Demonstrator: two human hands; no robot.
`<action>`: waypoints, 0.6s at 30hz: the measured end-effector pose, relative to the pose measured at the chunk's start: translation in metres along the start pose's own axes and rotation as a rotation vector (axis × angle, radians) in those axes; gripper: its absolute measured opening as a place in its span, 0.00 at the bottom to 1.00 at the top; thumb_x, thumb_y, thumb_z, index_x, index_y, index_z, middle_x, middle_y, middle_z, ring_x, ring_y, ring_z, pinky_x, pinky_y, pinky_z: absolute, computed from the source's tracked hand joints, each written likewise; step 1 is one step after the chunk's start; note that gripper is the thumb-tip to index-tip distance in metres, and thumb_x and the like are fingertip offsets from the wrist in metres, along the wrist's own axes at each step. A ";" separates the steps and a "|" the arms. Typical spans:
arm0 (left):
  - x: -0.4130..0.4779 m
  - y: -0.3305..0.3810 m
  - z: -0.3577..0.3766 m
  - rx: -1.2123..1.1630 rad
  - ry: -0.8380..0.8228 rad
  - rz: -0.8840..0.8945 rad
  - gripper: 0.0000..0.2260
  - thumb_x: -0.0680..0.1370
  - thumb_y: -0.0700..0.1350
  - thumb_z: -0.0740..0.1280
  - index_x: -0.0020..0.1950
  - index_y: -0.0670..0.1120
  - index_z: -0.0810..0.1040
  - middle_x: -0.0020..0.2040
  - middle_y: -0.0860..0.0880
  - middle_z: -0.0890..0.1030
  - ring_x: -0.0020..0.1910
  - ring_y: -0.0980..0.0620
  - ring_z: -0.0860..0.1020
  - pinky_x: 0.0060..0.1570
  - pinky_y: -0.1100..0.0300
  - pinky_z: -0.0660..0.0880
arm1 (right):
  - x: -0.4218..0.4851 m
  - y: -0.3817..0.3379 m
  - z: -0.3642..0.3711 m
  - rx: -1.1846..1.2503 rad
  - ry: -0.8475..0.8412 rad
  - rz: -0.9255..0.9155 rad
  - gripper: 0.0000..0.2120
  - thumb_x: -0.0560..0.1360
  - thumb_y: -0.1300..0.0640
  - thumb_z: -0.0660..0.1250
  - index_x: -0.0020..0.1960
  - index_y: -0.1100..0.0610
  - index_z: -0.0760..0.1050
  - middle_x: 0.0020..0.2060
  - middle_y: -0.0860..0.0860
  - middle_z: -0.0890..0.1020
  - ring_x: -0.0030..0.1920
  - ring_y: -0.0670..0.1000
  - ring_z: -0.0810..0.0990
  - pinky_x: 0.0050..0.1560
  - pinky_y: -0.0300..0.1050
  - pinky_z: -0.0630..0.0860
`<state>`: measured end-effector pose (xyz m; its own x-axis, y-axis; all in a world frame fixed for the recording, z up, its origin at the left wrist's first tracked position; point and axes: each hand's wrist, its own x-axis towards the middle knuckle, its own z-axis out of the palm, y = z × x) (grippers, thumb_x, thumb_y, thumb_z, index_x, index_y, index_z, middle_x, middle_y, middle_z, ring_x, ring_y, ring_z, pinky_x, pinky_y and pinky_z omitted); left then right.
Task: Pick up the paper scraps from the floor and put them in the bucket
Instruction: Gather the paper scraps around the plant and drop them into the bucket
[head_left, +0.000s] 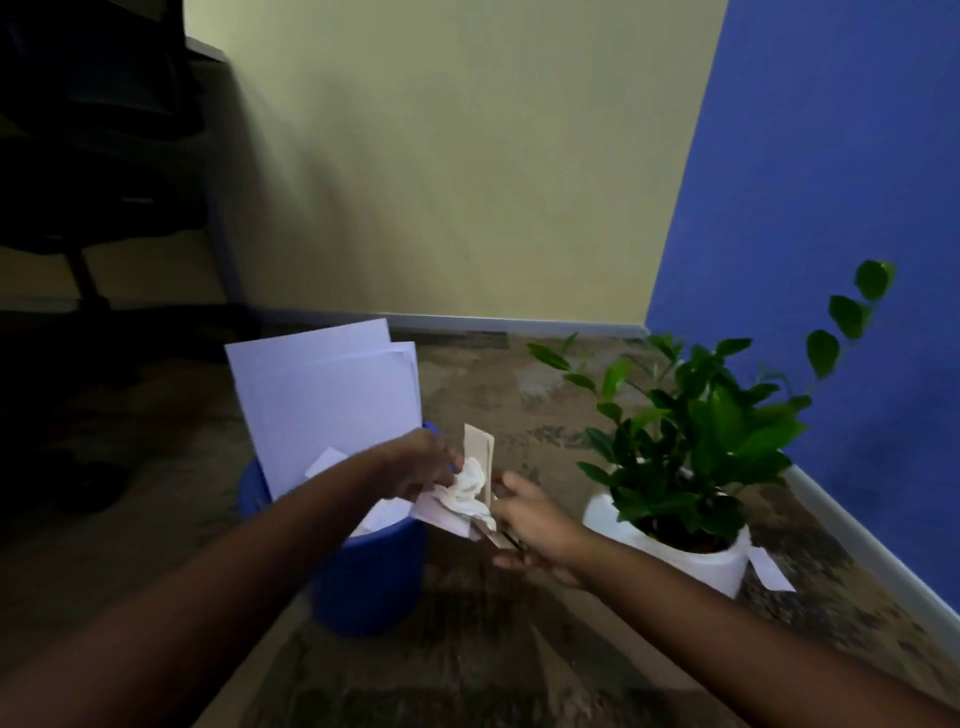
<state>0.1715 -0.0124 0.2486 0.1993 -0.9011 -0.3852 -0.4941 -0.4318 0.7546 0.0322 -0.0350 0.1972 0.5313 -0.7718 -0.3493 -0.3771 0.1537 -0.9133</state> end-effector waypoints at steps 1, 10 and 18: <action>-0.002 -0.002 -0.012 -0.024 0.028 -0.021 0.13 0.79 0.33 0.61 0.62 0.41 0.76 0.43 0.46 0.74 0.34 0.56 0.70 0.28 0.70 0.70 | 0.007 -0.010 0.010 0.008 -0.001 -0.015 0.07 0.77 0.55 0.60 0.51 0.43 0.69 0.38 0.45 0.78 0.39 0.44 0.76 0.39 0.41 0.74; 0.018 -0.047 -0.071 -0.320 0.467 -0.087 0.10 0.79 0.31 0.57 0.55 0.33 0.76 0.34 0.46 0.70 0.31 0.52 0.71 0.15 0.72 0.68 | 0.057 -0.058 0.071 0.108 -0.027 0.006 0.18 0.79 0.57 0.56 0.68 0.55 0.67 0.55 0.56 0.72 0.53 0.55 0.73 0.51 0.48 0.76; 0.038 -0.029 -0.013 0.080 0.605 -0.118 0.23 0.79 0.42 0.61 0.73 0.40 0.60 0.71 0.36 0.64 0.71 0.38 0.64 0.71 0.43 0.63 | 0.062 -0.031 0.043 0.246 0.192 -0.062 0.15 0.79 0.62 0.56 0.64 0.57 0.71 0.51 0.58 0.77 0.46 0.55 0.80 0.56 0.49 0.78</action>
<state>0.2044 -0.0345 0.2195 0.6890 -0.7207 -0.0768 -0.4966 -0.5467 0.6742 0.1095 -0.0608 0.1953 0.3856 -0.8832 -0.2669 -0.1411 0.2295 -0.9630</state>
